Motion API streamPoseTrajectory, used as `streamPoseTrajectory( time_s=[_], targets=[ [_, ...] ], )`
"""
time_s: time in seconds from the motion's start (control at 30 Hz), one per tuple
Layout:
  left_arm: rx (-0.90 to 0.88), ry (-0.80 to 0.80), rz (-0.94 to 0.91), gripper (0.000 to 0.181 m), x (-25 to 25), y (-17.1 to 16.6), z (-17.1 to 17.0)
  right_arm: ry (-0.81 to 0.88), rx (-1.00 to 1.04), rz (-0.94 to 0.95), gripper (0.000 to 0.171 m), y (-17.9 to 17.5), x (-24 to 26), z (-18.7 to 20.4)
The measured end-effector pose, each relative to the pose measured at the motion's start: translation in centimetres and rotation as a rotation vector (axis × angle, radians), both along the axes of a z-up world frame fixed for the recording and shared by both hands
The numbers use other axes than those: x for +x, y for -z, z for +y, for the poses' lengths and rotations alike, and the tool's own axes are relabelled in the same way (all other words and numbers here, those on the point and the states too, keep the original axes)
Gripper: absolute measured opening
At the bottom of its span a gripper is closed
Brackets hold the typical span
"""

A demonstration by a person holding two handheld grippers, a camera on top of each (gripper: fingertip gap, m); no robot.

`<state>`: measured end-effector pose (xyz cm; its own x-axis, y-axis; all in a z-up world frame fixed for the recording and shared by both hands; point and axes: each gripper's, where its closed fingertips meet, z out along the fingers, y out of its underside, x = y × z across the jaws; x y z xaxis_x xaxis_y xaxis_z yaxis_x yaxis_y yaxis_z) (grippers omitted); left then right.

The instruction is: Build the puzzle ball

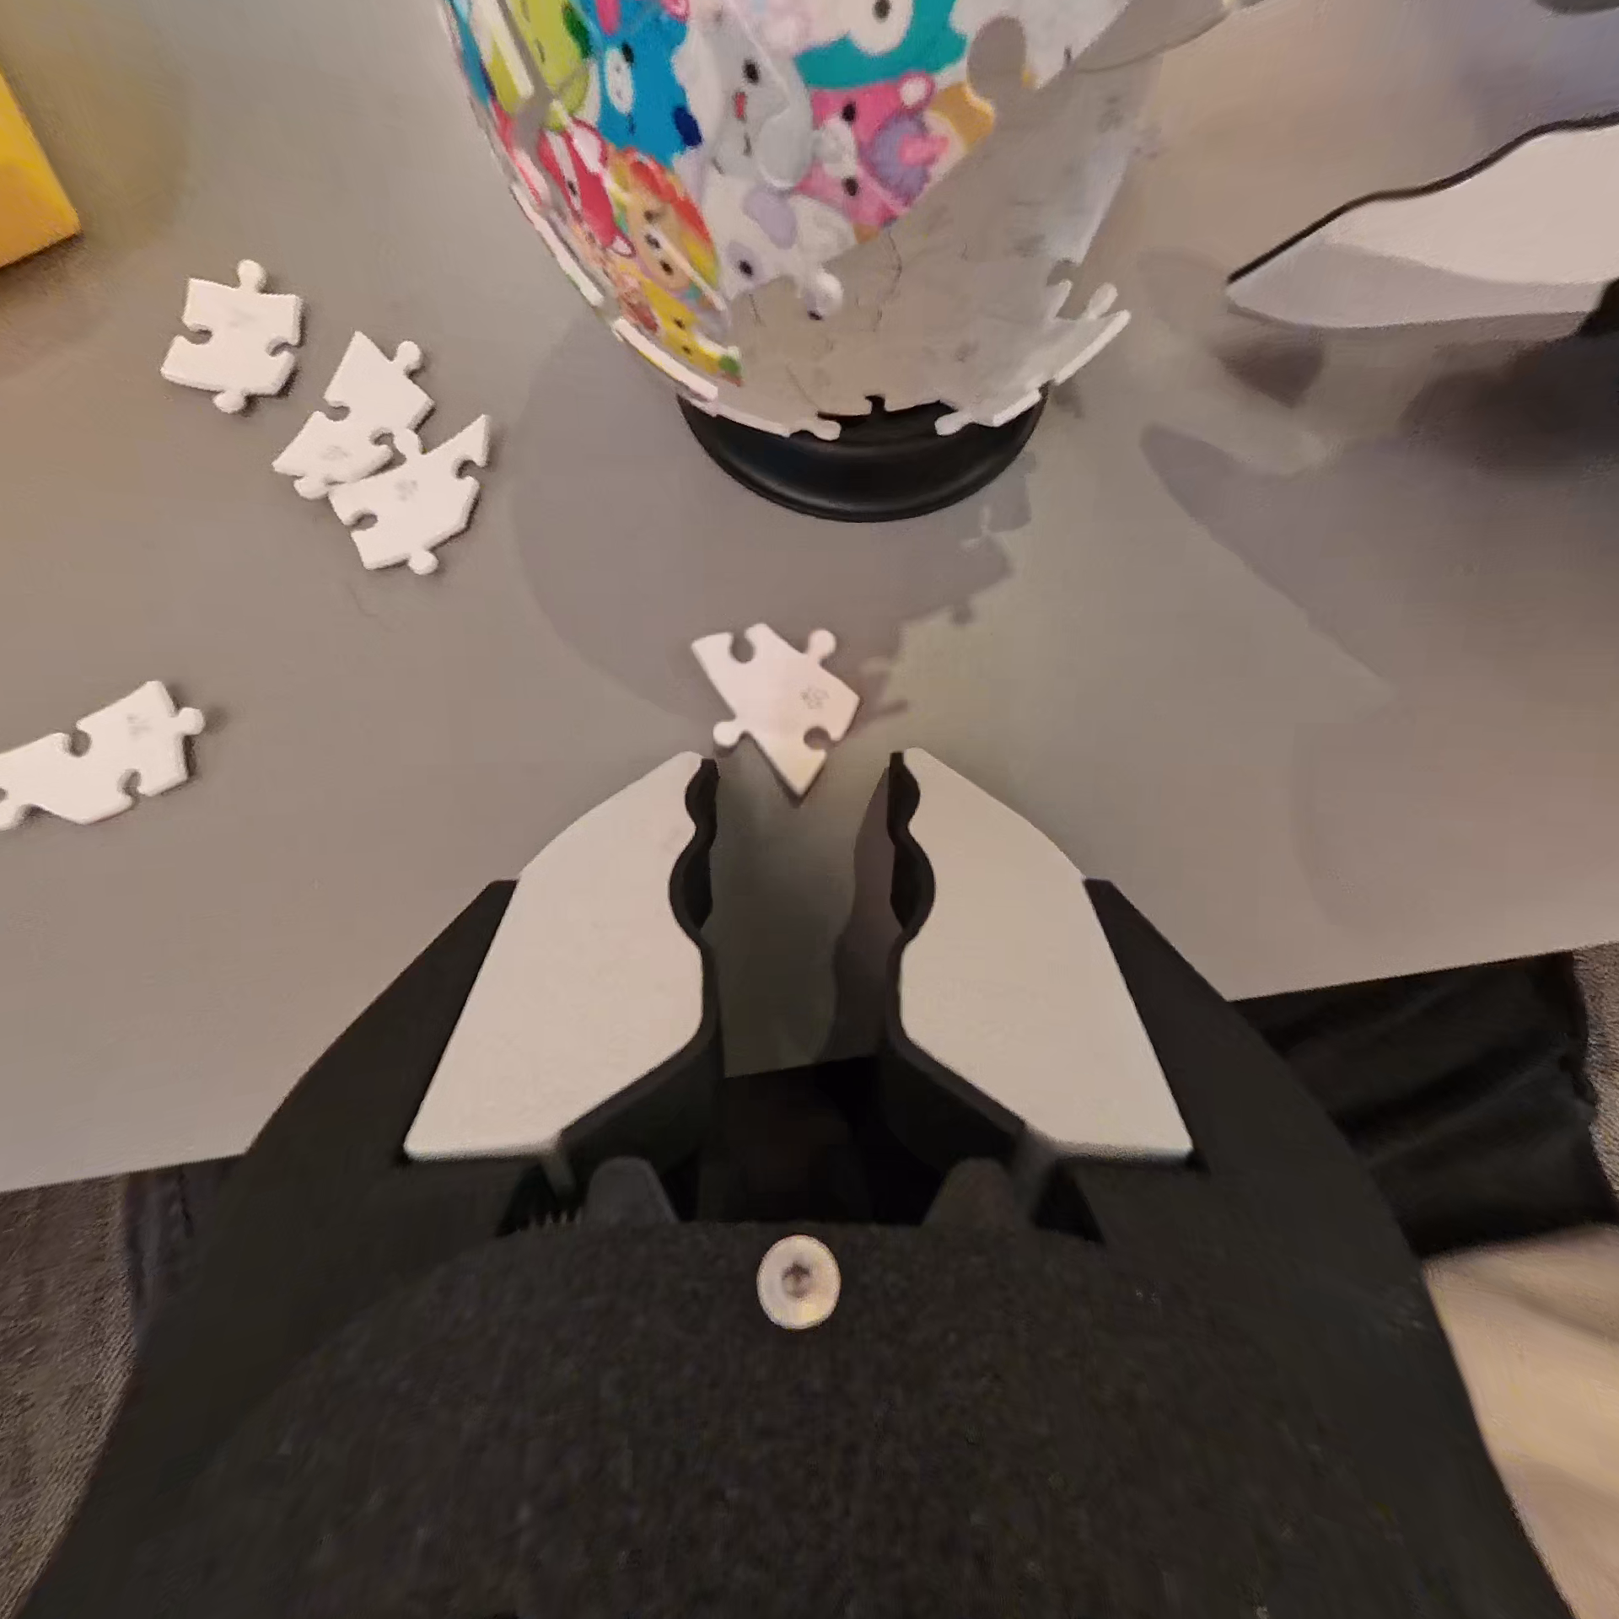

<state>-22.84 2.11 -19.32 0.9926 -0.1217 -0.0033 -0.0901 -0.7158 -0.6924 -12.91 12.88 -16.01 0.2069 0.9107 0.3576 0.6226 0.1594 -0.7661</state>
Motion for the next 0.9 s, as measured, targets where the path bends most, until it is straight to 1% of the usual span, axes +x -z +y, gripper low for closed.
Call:
streamPoseTrajectory(
  time_s=[0.03,0.1,0.13,0.17,0.23,0.3,0.33,0.4,0.47,0.57,0.63,0.7,0.77,0.83,0.9],
  targets=[
    [0.001,-0.009,0.017,0.036,-0.2,0.0,0.1,0.002,0.013,0.029,0.055,-0.4,0.0,-0.1],
    [0.014,-0.003,0.02,0.027,-0.4,-0.4,0.4,-0.014,0.005,0.101,0.051,-1.3,0.1,-0.4],
    [0.014,0.01,0.017,0.027,-0.4,-0.5,0.6,-0.021,-0.011,0.138,0.05,-1.8,0.2,-0.5],
    [0.025,0.046,0.012,0.028,-0.2,-0.9,0.7,-0.026,-0.032,0.169,0.05,-2.2,0.4,-0.6],
    [0.033,0.187,0.035,0.027,0.6,-1.3,0.6,-0.033,-0.053,0.219,0.049,-3.1,0.6,-0.8],
    [-0.034,0.3,0.053,0.028,0.7,-0.4,-0.2,-0.041,-0.056,0.246,0.048,-3.6,0.6,-0.8],
    [-0.04,0.309,0.03,0.03,0.6,-0.2,-0.3,-0.04,-0.065,0.239,0.048,-3.5,0.6,-0.8],
    [-0.023,0.322,-0.078,0.03,1.2,-0.3,-0.6,-0.038,-0.062,0.21,0.048,-3.0,0.5,-0.8],
    [-0.009,0.314,-0.121,0.03,1.6,-0.4,-0.7,-0.039,-0.048,0.186,0.047,-2.5,0.4,-0.8],
    [0.03,0.279,-0.066,0.028,1.0,-0.9,-0.5,-0.04,-0.045,0.165,0.045,-2.0,0.4,-0.9],
    [0.061,0.286,-0.077,0.029,1.1,-1.7,-0.6,-0.041,-0.049,0.168,0.045,-2.0,0.4,-1.0],
    [0.096,0.273,-0.055,0.029,0.3,-2.4,-0.4,-0.036,-0.049,0.173,0.045,-2.0,0.4,-0.8],
    [0.078,0.262,-0.026,0.032,-1.0,-2.1,0.1,-0.036,-0.06,0.174,0.044,-2.0,0.4,-0.8],
    [0.044,0.272,0.019,0.035,-2.2,-1.1,0.8,-0.035,-0.062,0.174,0.044,-2.0,0.4,-0.8],
    [-0.006,0.301,-0.01,0.043,-2.4,-0.1,1.1,-0.035,-0.066,0.174,0.044,-2.0,0.4,-0.8]
  ],
)
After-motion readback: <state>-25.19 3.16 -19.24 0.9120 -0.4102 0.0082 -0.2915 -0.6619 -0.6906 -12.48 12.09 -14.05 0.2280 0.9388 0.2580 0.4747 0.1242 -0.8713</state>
